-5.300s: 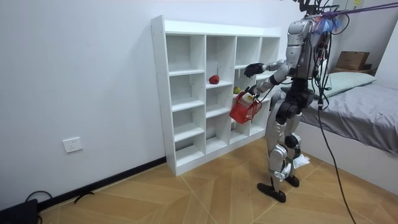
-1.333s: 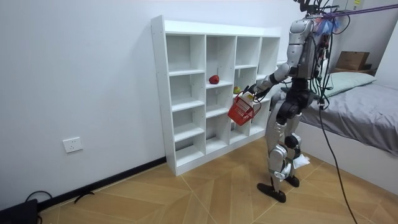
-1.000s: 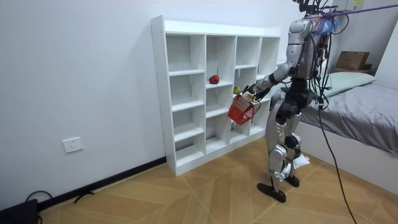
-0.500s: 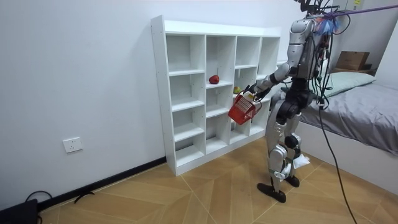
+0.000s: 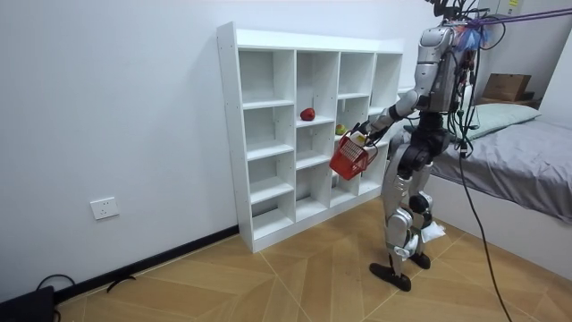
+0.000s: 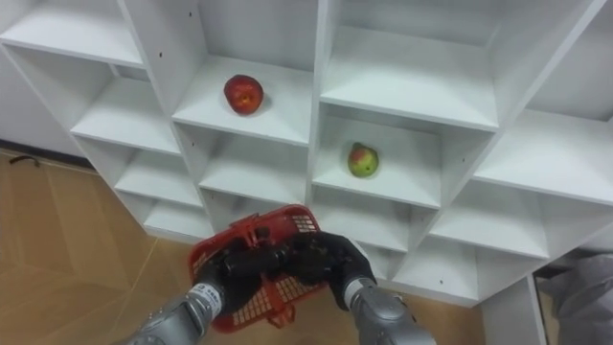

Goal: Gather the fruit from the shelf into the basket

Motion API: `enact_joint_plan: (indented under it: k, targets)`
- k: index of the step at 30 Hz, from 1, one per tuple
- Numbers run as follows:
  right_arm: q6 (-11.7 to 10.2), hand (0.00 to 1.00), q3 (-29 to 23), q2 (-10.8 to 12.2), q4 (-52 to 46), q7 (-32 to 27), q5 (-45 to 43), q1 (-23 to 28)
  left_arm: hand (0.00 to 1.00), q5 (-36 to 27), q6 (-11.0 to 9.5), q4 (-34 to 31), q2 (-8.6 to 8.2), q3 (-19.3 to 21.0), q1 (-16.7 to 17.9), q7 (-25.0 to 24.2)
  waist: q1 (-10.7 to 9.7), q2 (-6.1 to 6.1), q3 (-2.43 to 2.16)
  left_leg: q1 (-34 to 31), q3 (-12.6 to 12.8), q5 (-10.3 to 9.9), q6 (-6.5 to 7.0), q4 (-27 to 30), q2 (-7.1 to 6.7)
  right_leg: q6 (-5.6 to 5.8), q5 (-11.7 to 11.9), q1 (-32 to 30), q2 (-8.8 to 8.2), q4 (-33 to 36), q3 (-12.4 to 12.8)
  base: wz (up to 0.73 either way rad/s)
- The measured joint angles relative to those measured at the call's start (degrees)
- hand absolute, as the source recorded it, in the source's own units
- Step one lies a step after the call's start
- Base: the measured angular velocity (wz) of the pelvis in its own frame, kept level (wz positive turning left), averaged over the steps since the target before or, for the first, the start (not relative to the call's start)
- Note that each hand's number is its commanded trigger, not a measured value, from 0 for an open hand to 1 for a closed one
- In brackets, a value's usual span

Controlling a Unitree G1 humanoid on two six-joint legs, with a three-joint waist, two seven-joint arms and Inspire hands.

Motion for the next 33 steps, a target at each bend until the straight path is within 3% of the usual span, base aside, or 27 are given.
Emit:
enact_joint_plan:
  k: [33]
  targets:
    - [0.0, 0.00, -0.2, 0.1, 0.0, -0.2, -0.1, 0.0, 1.00, 0.0, 0.5, 1.2, 0.22, 0.0, 0.2, -0.9, -0.1, 0.00, 0.00, 0.2, 0.0, 0.0, 0.00, 0.2, -0.02, 0.02, 0.0, 0.3, -0.04, 0.0, 0.0, 0.00]
